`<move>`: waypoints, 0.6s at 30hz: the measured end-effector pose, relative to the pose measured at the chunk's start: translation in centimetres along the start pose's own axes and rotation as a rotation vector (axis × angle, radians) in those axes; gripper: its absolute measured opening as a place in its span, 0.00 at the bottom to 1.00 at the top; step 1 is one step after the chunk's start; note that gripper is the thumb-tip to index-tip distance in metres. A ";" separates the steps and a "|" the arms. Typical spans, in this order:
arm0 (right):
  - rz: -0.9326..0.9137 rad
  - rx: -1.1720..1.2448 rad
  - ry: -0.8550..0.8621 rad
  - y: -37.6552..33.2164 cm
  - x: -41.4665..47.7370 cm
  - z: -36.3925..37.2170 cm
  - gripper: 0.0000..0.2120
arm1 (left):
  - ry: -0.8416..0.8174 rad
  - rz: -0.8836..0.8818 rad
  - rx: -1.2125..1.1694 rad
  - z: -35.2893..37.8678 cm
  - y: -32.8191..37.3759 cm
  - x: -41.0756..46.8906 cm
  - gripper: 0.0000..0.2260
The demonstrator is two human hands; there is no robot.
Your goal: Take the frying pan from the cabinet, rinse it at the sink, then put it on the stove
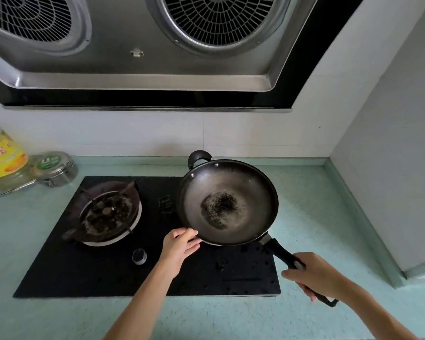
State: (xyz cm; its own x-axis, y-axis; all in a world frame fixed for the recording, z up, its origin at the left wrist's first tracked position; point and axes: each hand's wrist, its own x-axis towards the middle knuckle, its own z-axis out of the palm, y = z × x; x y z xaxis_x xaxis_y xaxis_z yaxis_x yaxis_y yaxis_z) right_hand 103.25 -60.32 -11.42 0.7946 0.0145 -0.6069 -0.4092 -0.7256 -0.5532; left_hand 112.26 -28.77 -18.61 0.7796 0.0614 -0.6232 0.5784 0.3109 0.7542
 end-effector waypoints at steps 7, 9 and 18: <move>0.054 -0.201 0.144 -0.4 -0.1 0.9 0.10 | -0.084 0.005 0.222 -1.3 -0.1 0.4 0.15; 0.049 -0.292 0.260 -0.9 -0.8 1.6 0.08 | -0.104 -0.004 0.336 -1.6 0.1 0.6 0.16; 0.036 -0.349 0.472 -0.8 -8.0 5.7 0.31 | -0.362 0.405 1.302 -2.5 0.0 -4.3 0.24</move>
State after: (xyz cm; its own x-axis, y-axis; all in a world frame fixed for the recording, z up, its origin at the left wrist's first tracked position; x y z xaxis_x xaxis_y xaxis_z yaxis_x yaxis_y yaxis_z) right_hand 94.64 -55.89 -9.39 0.9295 -0.2640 -0.2575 -0.3312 -0.9047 -0.2679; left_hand 108.33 -26.68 -16.47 0.8455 -0.3719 -0.3831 -0.0485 -0.7680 0.6386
